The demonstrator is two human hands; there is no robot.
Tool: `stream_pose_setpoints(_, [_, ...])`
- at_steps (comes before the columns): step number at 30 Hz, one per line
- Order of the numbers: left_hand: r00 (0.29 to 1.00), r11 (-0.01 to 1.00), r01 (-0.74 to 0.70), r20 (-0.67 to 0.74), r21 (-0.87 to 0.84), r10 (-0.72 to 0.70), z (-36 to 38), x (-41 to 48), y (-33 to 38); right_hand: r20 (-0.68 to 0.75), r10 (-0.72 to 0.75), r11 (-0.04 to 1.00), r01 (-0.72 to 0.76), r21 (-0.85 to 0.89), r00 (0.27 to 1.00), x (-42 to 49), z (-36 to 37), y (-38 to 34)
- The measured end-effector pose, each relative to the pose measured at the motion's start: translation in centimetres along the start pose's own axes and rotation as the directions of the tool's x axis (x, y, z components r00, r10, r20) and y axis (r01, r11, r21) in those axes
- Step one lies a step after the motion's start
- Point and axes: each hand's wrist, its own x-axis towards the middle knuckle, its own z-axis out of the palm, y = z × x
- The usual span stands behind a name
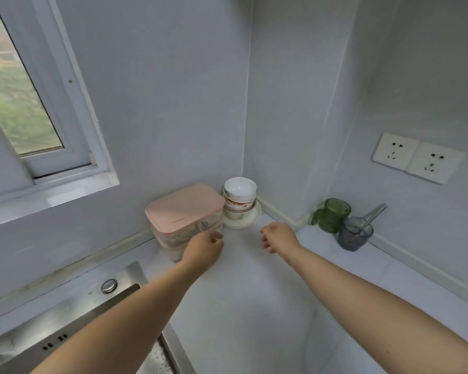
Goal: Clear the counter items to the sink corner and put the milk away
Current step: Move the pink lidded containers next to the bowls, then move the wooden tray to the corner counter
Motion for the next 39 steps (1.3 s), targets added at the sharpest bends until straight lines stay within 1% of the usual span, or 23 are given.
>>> stream_pose_setpoints(2, [0.994, 0.992, -0.11, 0.021, 0.062, 0.109, 1.3, -1.1, 1.7, -0.072, -0.052, 0.993, 0.043, -0.111, 0.996, -1.9, -2.7, 1.7])
stream_pose_setpoints(4, [0.961, 0.953, -0.274, 0.079, 0.131, 0.266, 3.1, -1.9, 2.8, -0.114, -0.118, 0.964, 0.086, -0.253, 0.986, -3.8, -5.0, 3.6])
stream_pose_setpoints(6, [0.89, 0.869, -0.454, 0.145, 0.198, 0.432, 4.8, -2.7, 3.7, -0.136, -0.151, 0.918, 0.087, -0.386, 0.979, -5.7, -6.9, 5.1])
stream_pose_setpoints(8, [0.802, 0.772, -0.596, 0.22, 0.221, 0.556, 7.3, -3.6, 5.3, -0.173, -0.148, 0.884, 0.051, -0.465, 0.974, -7.8, -9.1, 6.9])
stream_pose_setpoints(9, [0.764, 0.729, -0.644, 0.248, 0.233, 0.595, 8.7, -4.4, 6.4, -0.19, -0.145, 0.866, 0.032, -0.498, 0.971, -9.0, -10.4, 7.9])
stream_pose_setpoints(11, [0.714, 0.663, -0.7, 0.267, 0.265, 0.647, 10.9, -5.9, 8.4, -0.219, -0.159, 0.828, 0.009, -0.561, 0.963, -11.0, -12.5, 9.4])
stream_pose_setpoints(14, [0.653, 0.584, -0.757, 0.32, 0.292, 0.687, 14.1, -9.5, 10.8, -0.262, -0.163, 0.784, -0.036, -0.62, 0.951, -15.3, -15.2, 12.3])
stream_pose_setpoints(18, [0.546, 0.445, -0.836, 0.407, 0.321, 0.732, 17.5, -14.6, 15.1, -0.331, -0.199, 0.715, -0.095, -0.693, 0.922, -21.4, -19.4, 15.8])
stream_pose_setpoints(21, [0.465, 0.362, -0.883, 0.445, 0.3, 0.765, 20.4, -19.3, 19.1, -0.412, -0.188, 0.68, -0.185, -0.709, 0.891, -26.8, -23.2, 19.0])
stream_pose_setpoints(23, [0.394, 0.295, -0.917, 0.484, 0.269, 0.782, 22.9, -23.6, 21.7, -0.481, -0.17, 0.66, -0.263, -0.703, 0.86, -31.3, -26.1, 21.9])
stream_pose_setpoints(27, [0.281, 0.216, -0.959, 0.523, 0.184, 0.804, 28.0, -32.6, 25.9, -0.588, -0.134, 0.646, -0.379, -0.662, 0.798, -40.9, -31.5, 27.3])
stream_pose_setpoints(31, [0.077, 0.031, -0.995, 0.551, 0.092, 0.831, 33.9, -43.7, 30.9, -0.724, -0.061, 0.608, -0.55, -0.573, 0.687, -52.7, -37.7, 33.2])
stream_pose_setpoints(32, [0.038, -0.002, -0.997, 0.552, 0.072, 0.833, 35.2, -46.1, 31.9, -0.749, -0.043, 0.602, -0.581, -0.548, 0.661, -55.2, -38.8, 34.5])
stream_pose_setpoints(34, [-0.025, -0.055, -0.998, 0.544, 0.038, 0.839, 37.7, -51.2, 33.7, -0.793, -0.015, 0.588, -0.636, -0.5, 0.609, -60.2, -40.4, 36.9])
stream_pose_setpoints(37, [-0.109, -0.106, -0.994, 0.538, -0.037, 0.835, 40.6, -57.8, 36.0, -0.842, 0.017, 0.58, -0.691, -0.431, 0.54, -66.3, -42.3, 39.9])
stream_pose_setpoints(39, [-0.174, -0.154, -0.985, 0.531, -0.083, 0.829, 42.5, -62.3, 37.5, -0.877, 0.054, 0.57, -0.736, -0.365, 0.478, -70.6, -43.5, 41.9])
